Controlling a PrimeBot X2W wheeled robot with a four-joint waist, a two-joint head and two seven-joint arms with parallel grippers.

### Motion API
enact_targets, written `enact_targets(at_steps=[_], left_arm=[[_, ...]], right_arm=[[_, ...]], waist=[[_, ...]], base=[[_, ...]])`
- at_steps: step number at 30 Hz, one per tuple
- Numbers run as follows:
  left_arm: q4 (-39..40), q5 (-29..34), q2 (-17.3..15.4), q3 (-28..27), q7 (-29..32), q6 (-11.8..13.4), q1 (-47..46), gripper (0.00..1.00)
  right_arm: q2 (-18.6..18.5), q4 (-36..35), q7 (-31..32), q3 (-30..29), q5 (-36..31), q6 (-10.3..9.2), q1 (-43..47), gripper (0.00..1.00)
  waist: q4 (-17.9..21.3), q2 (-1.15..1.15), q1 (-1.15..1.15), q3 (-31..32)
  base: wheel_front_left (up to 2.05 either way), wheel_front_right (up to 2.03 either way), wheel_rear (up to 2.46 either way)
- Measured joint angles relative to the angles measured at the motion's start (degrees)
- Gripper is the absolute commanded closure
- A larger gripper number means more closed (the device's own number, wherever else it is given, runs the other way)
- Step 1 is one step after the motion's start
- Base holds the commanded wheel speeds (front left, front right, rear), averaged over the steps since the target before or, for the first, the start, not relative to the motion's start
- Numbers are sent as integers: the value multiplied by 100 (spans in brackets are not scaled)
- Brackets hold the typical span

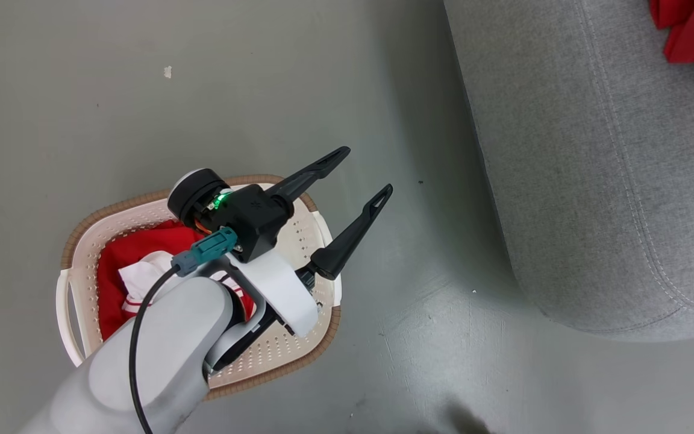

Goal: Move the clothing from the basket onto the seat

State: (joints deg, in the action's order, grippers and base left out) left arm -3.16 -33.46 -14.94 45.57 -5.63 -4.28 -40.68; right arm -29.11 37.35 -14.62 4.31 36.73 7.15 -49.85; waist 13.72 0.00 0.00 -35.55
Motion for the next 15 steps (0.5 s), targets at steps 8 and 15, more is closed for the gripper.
enact_targets(at_steps=[8,15], left_arm=[[-115,-2,-9,-9,-79,-44,-2,0],[-229,-27,-12,-3,-154,-51,2,0]], right_arm=[[46,259,0,76,-134,1,102,100],[69,717,0,225,-260,0,180,30]], waist=[[47,0,0,95],[79,0,0,268]], base=[[0,0,0],[0,0,0]])
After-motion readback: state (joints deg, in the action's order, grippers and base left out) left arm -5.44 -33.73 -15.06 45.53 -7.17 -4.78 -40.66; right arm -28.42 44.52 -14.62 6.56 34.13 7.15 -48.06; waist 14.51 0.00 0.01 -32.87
